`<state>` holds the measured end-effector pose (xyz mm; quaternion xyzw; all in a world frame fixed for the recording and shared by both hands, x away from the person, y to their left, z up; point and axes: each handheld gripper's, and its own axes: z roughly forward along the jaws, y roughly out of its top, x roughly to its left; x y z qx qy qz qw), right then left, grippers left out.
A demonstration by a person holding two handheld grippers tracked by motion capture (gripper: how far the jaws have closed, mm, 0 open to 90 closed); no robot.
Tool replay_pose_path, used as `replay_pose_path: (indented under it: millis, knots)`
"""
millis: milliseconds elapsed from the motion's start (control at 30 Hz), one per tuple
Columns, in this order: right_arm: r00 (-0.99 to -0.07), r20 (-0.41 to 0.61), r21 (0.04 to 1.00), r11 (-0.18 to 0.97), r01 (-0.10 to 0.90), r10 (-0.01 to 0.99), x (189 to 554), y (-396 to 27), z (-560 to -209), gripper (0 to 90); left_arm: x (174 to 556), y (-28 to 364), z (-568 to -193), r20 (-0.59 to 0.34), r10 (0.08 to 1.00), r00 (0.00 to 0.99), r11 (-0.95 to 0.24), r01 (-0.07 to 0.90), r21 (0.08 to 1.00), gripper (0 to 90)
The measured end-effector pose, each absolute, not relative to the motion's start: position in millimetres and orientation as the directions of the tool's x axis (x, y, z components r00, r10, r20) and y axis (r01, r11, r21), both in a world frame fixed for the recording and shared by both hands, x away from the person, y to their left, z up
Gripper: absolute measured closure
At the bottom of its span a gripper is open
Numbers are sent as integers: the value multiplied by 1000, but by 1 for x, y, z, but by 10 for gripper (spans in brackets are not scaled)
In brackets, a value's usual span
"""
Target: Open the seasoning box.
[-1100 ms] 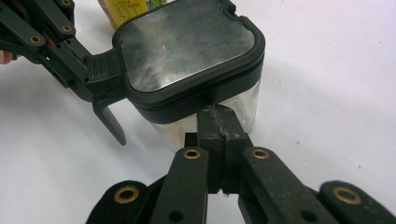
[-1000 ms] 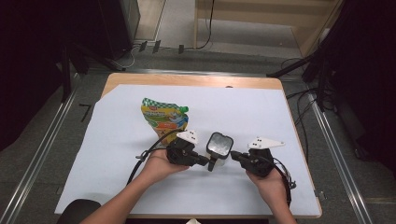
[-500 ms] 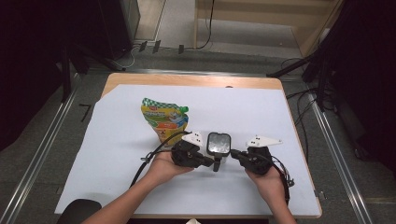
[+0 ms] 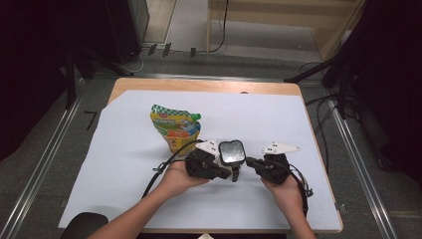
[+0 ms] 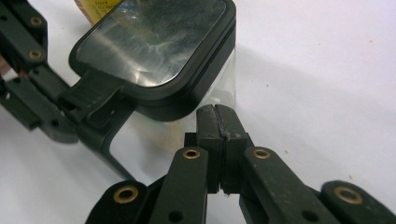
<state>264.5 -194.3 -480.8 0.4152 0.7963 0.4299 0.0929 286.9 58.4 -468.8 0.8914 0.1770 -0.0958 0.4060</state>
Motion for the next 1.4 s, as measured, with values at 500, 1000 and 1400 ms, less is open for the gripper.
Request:
replay_pose_path:
  millis: [500, 1000, 1400]
  knots:
    - [-637, 215, 767, 276, 579, 740, 233, -195, -471, 900, 288, 80, -454, -325, 230, 917, -610, 396, 687, 676]
    - [-693, 202, 769, 326, 550, 692, 209, -171, -471, 900, 296, 93, -451, -335, 243, 910, -576, 413, 705, 462]
    - [-719, 189, 756, 368, 541, 669, 214, -147, -483, 900, 301, 99, -452, -339, 259, 904, -574, 426, 699, 451]
